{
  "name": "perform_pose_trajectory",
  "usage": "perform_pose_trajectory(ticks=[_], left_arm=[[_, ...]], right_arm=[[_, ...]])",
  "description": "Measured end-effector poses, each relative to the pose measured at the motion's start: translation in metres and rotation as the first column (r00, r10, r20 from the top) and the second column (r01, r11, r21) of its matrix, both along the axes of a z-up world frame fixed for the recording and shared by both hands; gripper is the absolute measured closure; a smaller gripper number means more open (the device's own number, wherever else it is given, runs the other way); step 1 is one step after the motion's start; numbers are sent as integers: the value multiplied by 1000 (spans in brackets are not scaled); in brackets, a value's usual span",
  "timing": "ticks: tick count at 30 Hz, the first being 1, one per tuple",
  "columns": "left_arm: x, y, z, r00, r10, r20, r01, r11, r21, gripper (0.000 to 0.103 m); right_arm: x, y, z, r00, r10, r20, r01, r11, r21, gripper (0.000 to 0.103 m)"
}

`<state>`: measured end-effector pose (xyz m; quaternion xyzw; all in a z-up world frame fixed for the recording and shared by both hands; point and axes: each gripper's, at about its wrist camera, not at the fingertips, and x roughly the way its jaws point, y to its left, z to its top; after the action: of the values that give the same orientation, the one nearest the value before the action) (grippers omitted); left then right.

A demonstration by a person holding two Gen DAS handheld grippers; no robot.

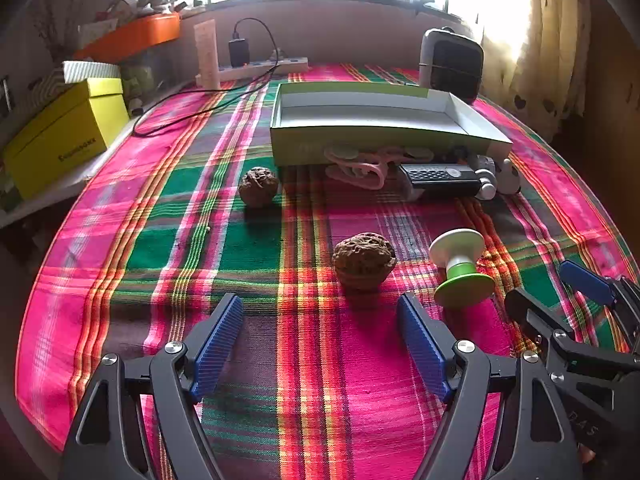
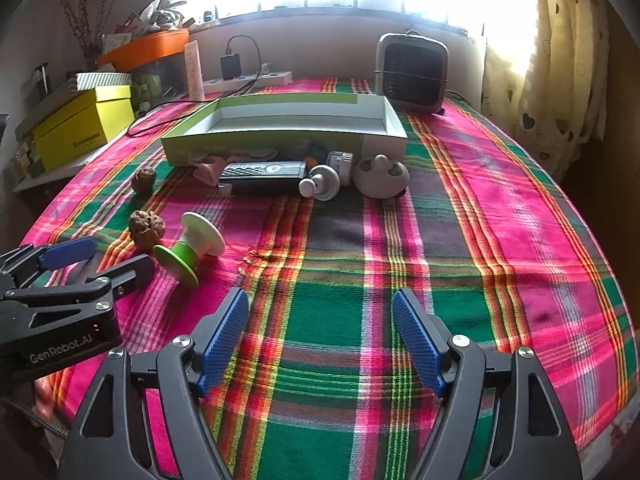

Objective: Organize objects
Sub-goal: 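Grasp the green-and-white spool with the right gripper while the left gripper approaches a walnut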

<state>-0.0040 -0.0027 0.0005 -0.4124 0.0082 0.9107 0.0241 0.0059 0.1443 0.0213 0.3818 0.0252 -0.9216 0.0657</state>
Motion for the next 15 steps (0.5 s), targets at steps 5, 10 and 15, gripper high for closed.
perform_pose_trajectory(ticks=[5, 10, 15], left_arm=[[0, 1, 0, 1000, 1, 3, -1, 1000, -3, 24], [1, -2, 0, 1000, -2, 6, 2, 1000, 3, 24], [1, -2, 1, 1000, -1, 6, 1, 1000, 2, 24]], right_arm=[[-1, -4, 0, 999, 35, 7, -35, 999, -12, 28], [-1, -7, 0, 998, 54, 12, -54, 998, -17, 28], [-1, -8, 0, 998, 54, 13, -54, 998, -14, 28]])
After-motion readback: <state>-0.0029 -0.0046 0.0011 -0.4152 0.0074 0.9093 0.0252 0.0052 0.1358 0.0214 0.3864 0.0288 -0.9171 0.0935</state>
